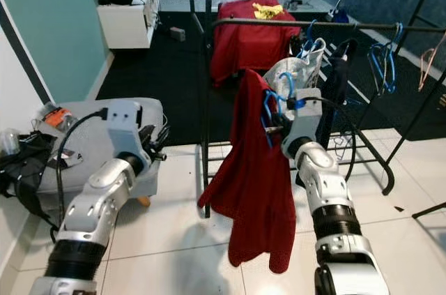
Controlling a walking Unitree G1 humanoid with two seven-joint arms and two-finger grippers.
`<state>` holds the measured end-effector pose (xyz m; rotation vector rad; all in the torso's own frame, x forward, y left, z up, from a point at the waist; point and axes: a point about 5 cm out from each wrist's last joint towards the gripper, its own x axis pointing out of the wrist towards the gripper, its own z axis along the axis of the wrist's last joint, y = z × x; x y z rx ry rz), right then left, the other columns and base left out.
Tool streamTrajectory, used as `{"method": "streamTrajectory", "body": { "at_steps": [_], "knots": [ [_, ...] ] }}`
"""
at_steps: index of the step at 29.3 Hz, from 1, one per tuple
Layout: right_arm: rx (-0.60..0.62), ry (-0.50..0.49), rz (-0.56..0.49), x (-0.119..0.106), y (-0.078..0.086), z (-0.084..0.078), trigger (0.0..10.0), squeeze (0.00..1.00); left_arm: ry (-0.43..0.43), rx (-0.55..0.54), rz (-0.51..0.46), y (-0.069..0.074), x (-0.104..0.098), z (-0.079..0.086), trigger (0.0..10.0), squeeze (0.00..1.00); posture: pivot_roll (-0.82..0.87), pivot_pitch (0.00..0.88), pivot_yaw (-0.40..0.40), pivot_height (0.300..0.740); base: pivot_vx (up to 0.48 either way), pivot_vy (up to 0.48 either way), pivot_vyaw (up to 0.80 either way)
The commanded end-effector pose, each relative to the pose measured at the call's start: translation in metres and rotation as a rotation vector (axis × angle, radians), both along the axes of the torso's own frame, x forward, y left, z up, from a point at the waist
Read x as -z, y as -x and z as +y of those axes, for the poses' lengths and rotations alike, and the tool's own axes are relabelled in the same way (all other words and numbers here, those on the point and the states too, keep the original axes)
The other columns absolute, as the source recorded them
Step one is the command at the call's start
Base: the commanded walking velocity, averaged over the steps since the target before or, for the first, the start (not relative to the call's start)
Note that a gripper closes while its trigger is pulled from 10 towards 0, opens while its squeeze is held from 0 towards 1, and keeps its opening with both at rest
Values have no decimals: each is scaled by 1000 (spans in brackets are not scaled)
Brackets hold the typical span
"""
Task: Hang hanger
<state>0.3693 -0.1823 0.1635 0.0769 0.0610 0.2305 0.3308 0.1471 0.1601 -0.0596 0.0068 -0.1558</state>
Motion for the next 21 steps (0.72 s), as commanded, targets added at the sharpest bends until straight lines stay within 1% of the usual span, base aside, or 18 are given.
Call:
{"method": "streamTrajectory", "body": {
  "at_steps": [1, 21],
  "knots": [
    [21, -22, -35, -14, -2, -7, 10000, 0, -15, 6, 21, 1, 6, 0, 10000, 0, -15, 0, -55, 740, 356, 0, 0],
    [45, -35, -47, -24, -5, -14, 10000, 0, -13, 17, 18, 0, 5, 0, 10000, 0, -21, 0, -48, 740, 364, 0, 0]
  ]
}}
